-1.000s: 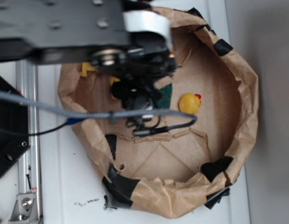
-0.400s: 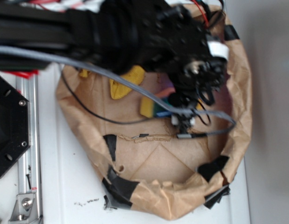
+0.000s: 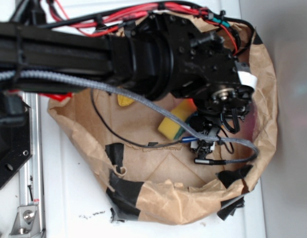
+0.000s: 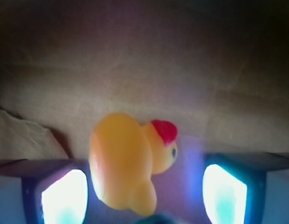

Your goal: Grab the yellow duck.

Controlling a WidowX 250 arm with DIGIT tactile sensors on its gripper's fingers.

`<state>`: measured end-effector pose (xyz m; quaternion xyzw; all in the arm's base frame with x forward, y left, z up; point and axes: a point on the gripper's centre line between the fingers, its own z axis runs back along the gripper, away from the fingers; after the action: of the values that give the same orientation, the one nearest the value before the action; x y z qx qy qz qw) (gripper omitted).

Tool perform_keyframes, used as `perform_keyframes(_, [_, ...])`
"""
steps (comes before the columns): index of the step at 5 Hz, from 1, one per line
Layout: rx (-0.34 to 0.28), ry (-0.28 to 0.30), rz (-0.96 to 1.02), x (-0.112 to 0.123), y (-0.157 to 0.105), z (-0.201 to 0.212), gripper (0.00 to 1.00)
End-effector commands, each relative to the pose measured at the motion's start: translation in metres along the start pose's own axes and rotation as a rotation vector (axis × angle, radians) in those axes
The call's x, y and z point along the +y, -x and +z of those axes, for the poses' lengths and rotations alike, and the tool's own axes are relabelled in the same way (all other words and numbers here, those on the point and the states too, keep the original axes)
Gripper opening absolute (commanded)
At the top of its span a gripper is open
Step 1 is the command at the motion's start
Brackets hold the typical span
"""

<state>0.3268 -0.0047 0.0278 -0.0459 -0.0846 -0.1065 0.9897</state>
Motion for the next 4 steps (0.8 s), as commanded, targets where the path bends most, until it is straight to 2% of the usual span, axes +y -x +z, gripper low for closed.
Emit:
perform_keyframes(1, [0.054, -0.127, -0.121, -0.011, -0.005, 0.027, 0.00])
perform_keyframes(2, [-0.070, -0.136, -0.114, -0.012, -0.003, 0.079, 0.00])
perform_keyframes(3, [-0.172, -0.179, -0.075, -0.008, 0.013, 0.132, 0.00])
perform_keyframes(4, [-0.231, -0.069, -0.012, -0.006, 0.024, 0.183, 0.00])
